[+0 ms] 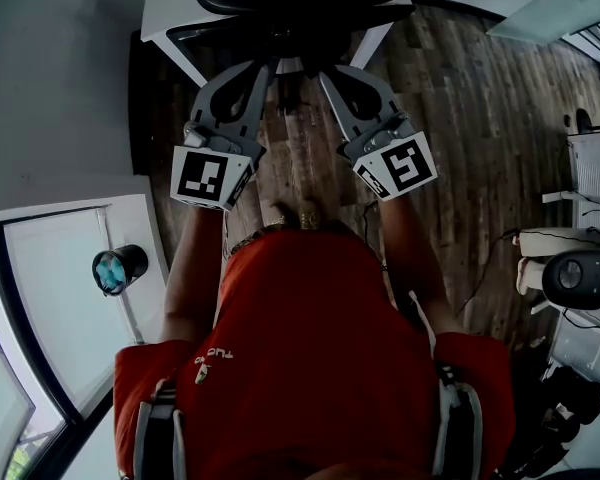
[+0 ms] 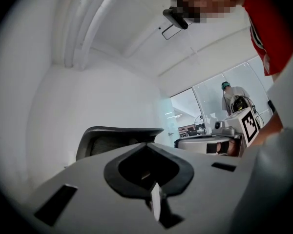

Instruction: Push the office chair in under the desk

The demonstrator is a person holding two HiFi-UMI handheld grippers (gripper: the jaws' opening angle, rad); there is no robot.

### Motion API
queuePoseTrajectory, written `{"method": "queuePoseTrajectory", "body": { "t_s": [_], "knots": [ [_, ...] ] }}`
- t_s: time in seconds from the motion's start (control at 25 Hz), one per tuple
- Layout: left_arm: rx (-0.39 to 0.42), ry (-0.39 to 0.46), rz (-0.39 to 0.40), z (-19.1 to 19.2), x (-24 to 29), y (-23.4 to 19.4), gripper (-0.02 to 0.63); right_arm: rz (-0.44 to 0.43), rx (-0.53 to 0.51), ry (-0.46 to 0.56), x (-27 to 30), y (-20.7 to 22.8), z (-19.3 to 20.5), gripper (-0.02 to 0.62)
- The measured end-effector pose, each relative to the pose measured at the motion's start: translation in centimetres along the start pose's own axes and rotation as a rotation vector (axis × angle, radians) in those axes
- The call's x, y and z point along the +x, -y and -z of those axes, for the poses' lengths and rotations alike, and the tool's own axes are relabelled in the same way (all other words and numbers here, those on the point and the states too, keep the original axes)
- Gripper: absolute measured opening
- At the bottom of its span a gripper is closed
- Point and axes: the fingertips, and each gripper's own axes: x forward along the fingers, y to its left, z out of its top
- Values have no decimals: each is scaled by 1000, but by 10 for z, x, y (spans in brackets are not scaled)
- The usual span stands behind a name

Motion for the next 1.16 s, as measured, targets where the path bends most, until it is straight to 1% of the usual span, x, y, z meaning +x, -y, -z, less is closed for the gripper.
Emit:
{"method": "queuePoseTrajectory", "body": {
  "t_s": [0.12,0.28,0.52,0.68,0.88,1.16],
  "knots": [
    [-8,-1,14,1,-2,7,9,-3,11,2,-3,-5,1,25],
    [-14,-28,14,3,-4,8,9,-5,11,8,-3,-8,-2,25],
    [-14,-9,22,1,-7,7,9,1,8,8,-3,-8,-4,25],
    [-17,-24,20,2,-9,5,9,0,7,6,-2,-10,-3,25],
    [-20,-9,23,1,-10,4,9,1,7,4,-1,-13,-3,25],
    [-17,-25,30,4,-13,0,9,6,4,-2,2,-13,-2,25]
  ]
}}
